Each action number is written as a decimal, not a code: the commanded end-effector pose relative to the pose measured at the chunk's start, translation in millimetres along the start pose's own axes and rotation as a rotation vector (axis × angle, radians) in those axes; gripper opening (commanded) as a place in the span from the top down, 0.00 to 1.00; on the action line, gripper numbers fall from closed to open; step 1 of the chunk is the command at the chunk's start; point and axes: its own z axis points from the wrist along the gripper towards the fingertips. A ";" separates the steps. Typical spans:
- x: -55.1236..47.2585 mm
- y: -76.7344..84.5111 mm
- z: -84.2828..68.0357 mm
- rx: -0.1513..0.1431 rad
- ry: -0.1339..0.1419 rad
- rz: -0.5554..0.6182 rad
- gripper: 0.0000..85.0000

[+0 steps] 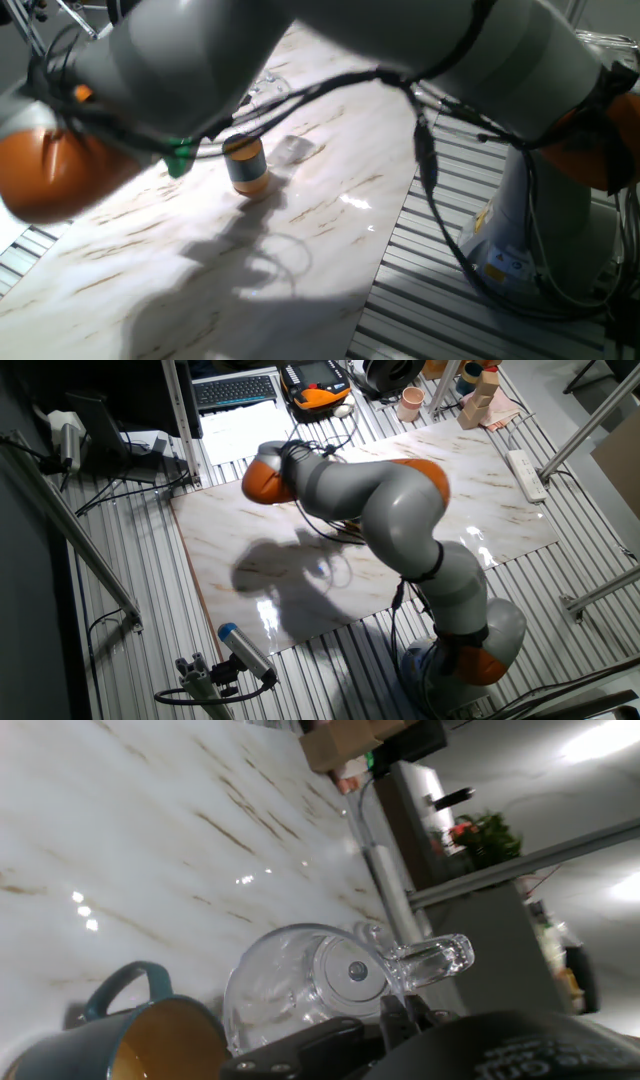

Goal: Pour the water from one cup into another empty cup

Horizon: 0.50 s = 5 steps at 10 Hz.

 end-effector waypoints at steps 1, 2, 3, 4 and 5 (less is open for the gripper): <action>0.1 0.1 -0.1 -0.315 0.010 0.020 1.00; 0.2 -0.4 -0.3 -0.393 0.024 0.037 1.00; 0.0 -0.8 -0.1 -0.467 0.035 0.046 1.00; -0.7 -1.4 0.4 -0.532 0.048 0.046 1.00; -2.8 -4.5 2.8 -0.650 0.076 0.046 1.00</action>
